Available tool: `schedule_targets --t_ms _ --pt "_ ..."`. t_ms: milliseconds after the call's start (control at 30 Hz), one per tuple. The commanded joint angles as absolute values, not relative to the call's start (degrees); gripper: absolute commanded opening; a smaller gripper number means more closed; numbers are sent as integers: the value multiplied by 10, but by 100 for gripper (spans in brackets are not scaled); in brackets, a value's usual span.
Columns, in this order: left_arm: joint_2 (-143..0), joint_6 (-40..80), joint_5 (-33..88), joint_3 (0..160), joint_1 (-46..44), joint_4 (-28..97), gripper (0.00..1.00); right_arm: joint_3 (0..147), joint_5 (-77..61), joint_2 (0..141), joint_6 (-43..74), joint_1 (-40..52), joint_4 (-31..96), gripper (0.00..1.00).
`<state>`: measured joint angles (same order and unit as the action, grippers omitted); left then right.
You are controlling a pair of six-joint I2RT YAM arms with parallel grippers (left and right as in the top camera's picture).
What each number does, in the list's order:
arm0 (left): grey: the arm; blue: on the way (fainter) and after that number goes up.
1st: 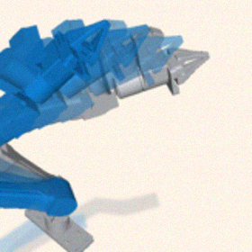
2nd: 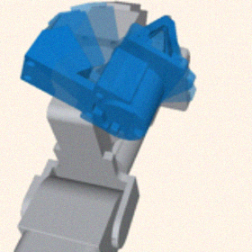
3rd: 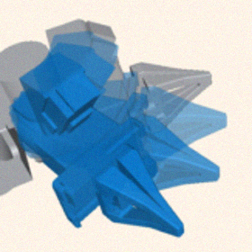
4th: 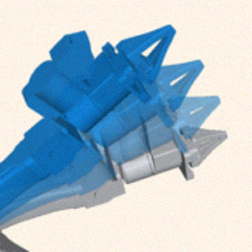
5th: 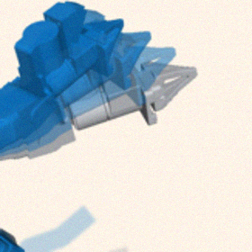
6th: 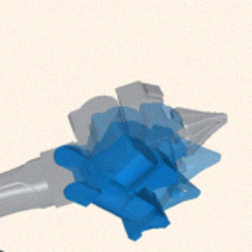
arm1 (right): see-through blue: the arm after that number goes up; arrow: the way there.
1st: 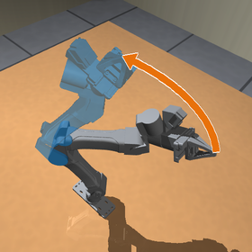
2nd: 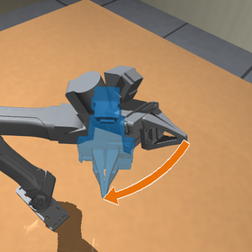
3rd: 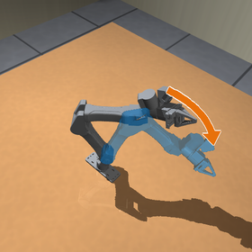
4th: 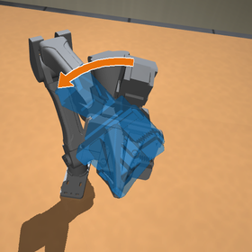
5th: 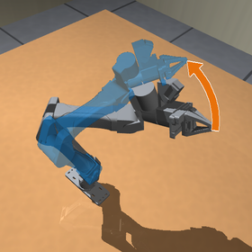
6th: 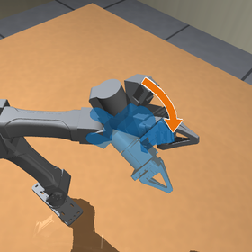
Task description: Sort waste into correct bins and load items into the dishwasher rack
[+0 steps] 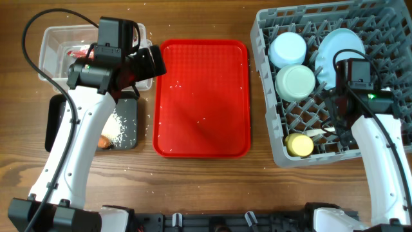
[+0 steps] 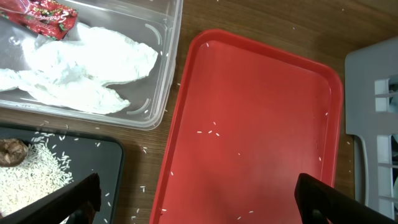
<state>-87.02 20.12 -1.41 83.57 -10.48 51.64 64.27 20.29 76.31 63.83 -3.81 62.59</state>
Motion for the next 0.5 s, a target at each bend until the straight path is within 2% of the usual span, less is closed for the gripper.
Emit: schedule_targets --t_ms 0,133,300,467 --pt "-872 206 -11 835 -102 516 100 681 149 687 480 -38 643 100" --pt "-872 206 -11 835 -102 516 100 682 -17 545 332 -37 643 99" --pt "-872 206 -11 835 -102 516 100 682 -28 428 332 -38 653 100" --pt "-872 206 -11 835 -102 516 100 681 -27 426 330 -38 654 99"
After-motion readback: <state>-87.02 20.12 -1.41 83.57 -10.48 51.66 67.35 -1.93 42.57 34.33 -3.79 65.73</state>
